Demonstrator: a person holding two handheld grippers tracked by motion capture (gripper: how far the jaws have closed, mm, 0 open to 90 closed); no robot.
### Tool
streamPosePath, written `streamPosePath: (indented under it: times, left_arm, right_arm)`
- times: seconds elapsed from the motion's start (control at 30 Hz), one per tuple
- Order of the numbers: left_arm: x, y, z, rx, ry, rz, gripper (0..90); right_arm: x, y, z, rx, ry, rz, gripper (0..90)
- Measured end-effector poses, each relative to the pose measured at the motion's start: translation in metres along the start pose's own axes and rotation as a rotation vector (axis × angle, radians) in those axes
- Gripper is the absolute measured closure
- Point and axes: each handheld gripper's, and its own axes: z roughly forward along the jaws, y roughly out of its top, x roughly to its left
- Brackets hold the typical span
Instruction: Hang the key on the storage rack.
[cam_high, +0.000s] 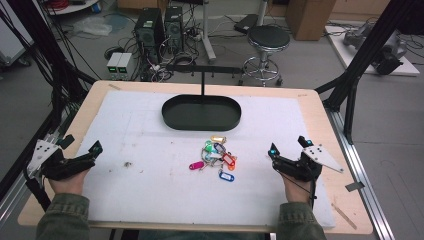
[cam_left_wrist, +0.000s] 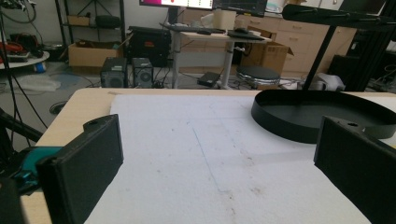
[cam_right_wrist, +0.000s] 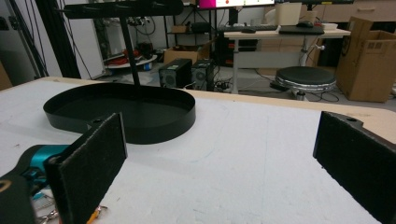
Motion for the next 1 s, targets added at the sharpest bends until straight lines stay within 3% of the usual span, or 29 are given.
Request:
streamPosePath:
  times: [0.27, 1.0]
  left_arm:
    - [0.0000, -0.0008, 0.0015, 0.012, -0.004, 0.003, 1.8]
    - [0.0002, -0.0012, 0.0028, 0.014, -0.014, 0.001, 1.8]
  right_arm:
    - [-0.0003, -0.0006, 0.0009, 0.011, 0.009, 0.008, 1.7]
    - [0.0052, -0.0020, 0.0092, 0.067, 0.052, -0.026, 1.7]
